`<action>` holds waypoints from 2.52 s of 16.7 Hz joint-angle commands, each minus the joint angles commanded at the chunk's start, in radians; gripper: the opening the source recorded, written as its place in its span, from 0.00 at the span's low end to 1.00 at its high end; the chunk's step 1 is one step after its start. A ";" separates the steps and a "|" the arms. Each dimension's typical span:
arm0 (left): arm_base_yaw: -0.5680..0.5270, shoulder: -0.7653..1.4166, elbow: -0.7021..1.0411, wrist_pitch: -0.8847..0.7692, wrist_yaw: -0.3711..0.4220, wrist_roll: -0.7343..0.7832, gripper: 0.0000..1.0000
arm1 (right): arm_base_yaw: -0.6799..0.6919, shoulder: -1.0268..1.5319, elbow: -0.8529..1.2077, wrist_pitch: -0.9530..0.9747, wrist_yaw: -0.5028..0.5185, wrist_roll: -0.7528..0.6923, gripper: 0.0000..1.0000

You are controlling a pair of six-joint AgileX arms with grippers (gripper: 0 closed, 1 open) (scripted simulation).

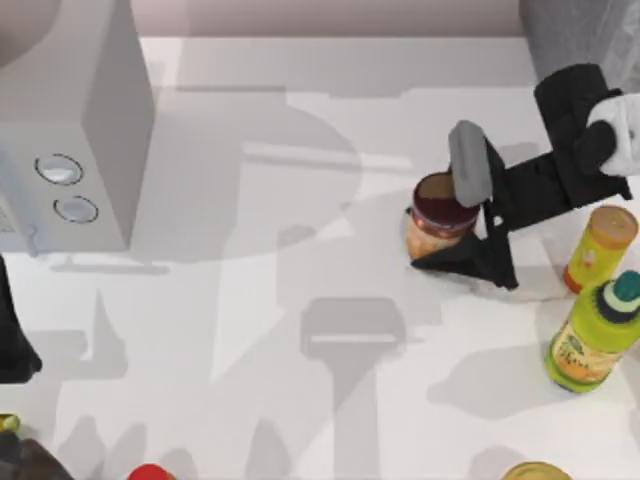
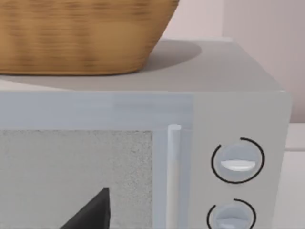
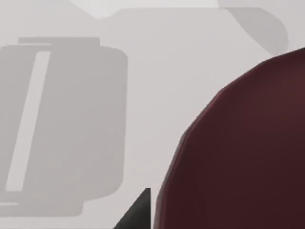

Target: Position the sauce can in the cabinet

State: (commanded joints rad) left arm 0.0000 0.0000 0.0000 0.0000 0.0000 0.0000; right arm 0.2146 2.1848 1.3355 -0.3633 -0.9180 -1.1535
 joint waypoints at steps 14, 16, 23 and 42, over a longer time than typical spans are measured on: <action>0.000 0.000 0.000 0.000 0.000 0.000 1.00 | 0.001 -0.201 0.275 -0.496 -0.012 -0.009 0.00; 0.000 0.000 0.000 0.000 0.000 0.000 1.00 | -0.003 -0.197 0.273 -0.494 -0.011 -0.007 0.00; 0.000 0.000 0.000 0.000 0.000 0.000 1.00 | -0.041 -0.365 0.062 -0.442 0.105 0.166 0.00; 0.000 0.000 0.000 0.000 0.000 0.000 1.00 | -0.209 -2.139 -1.291 0.335 0.890 1.112 0.00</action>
State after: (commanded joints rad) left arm 0.0000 0.0000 0.0000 0.0000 0.0000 0.0000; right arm 0.0052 0.0455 0.0444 -0.0285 -0.0281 -0.0418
